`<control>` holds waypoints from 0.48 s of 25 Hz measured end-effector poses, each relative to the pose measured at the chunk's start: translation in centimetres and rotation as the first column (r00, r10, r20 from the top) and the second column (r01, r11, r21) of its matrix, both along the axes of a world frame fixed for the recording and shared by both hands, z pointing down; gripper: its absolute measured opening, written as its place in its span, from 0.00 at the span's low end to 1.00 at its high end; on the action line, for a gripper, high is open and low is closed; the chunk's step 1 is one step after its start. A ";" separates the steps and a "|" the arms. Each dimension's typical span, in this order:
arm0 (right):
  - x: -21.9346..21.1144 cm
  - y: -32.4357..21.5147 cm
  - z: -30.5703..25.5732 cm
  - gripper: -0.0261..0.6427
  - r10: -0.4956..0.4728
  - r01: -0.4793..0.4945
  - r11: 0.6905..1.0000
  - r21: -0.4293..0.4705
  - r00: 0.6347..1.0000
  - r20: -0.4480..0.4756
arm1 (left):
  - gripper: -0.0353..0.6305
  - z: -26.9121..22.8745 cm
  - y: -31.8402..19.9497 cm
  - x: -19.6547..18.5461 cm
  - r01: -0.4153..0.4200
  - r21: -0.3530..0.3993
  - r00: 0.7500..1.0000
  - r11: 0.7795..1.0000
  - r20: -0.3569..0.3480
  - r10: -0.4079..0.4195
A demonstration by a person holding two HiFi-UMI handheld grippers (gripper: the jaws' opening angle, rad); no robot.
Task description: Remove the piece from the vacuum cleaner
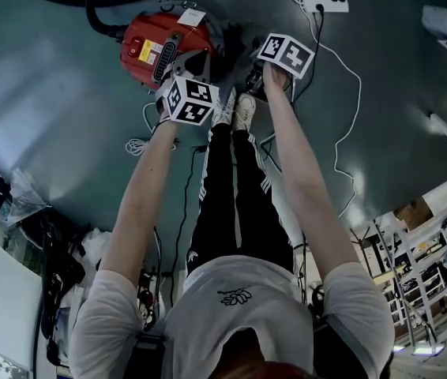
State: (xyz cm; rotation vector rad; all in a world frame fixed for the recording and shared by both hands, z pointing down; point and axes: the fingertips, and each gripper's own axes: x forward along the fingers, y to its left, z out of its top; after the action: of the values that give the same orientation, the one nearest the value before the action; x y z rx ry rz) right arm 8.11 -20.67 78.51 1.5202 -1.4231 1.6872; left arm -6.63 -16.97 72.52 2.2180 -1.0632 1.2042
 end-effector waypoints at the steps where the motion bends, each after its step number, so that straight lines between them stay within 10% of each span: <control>1: -0.1 0.1 0.2 0.21 0.043 -0.043 0.999 -0.011 0.998 0.039 | 0.06 0.0 0.0 -0.1 0.000 0.006 1.000 1.000 -0.004 0.000; 12: -2.3 0.8 2.3 0.14 0.046 -0.038 0.996 -0.082 0.994 0.102 | 0.06 -0.3 0.0 0.0 -0.005 0.039 1.000 0.999 -0.024 0.006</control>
State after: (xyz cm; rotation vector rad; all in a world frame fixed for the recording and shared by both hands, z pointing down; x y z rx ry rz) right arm 5.78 -19.88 80.83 1.4476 -1.3657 1.8497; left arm -6.58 -17.00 72.21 2.2603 -1.0807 1.1650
